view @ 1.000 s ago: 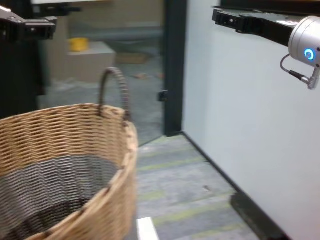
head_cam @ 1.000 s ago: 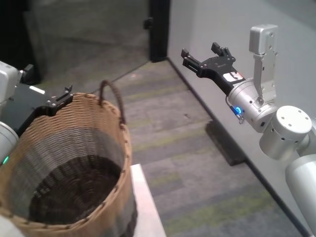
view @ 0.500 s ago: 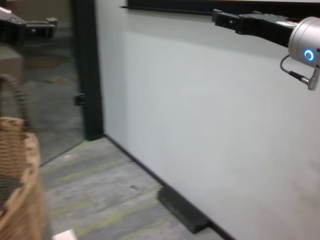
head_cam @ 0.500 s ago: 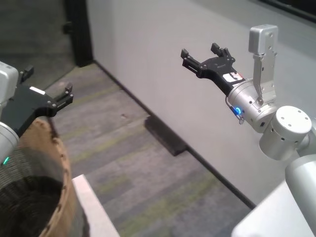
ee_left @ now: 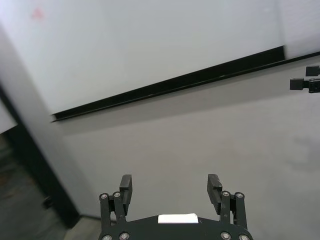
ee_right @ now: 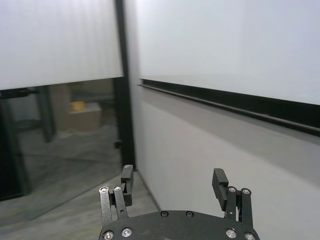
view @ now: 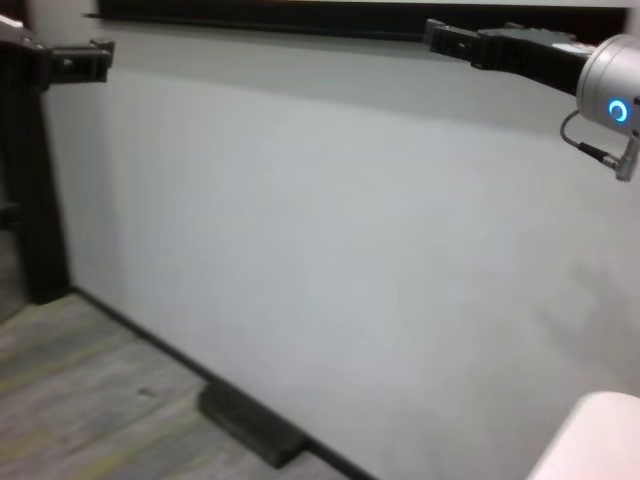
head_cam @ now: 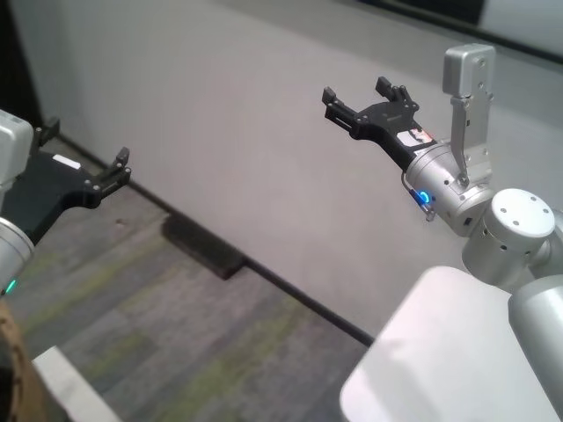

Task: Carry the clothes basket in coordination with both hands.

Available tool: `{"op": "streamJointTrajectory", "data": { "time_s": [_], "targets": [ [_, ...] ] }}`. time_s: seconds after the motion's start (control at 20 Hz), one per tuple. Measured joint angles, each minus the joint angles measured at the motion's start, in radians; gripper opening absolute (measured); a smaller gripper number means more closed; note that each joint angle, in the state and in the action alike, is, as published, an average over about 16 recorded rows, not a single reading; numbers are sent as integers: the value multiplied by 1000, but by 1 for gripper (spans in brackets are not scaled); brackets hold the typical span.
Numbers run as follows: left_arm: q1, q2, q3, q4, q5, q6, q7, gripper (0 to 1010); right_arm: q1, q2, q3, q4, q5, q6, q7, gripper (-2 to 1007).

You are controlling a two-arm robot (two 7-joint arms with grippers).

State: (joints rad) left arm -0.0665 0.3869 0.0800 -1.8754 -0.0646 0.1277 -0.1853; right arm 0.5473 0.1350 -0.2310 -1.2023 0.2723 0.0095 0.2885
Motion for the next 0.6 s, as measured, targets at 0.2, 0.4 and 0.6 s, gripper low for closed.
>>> {"op": "streamJointTrajectory", "data": {
  "time_s": [0.2, 0.4, 0.6],
  "targets": [
    [0, 0, 0, 0, 0, 0, 0, 999, 0, 0, 0, 0, 0, 0, 0, 1003],
    [0, 0, 0, 0, 0, 0, 0, 999, 0, 0, 0, 0, 0, 0, 0, 1003],
    [0, 0, 0, 0, 0, 0, 0, 999, 0, 0, 0, 1, 0, 0, 0, 1003]
  ]
}}
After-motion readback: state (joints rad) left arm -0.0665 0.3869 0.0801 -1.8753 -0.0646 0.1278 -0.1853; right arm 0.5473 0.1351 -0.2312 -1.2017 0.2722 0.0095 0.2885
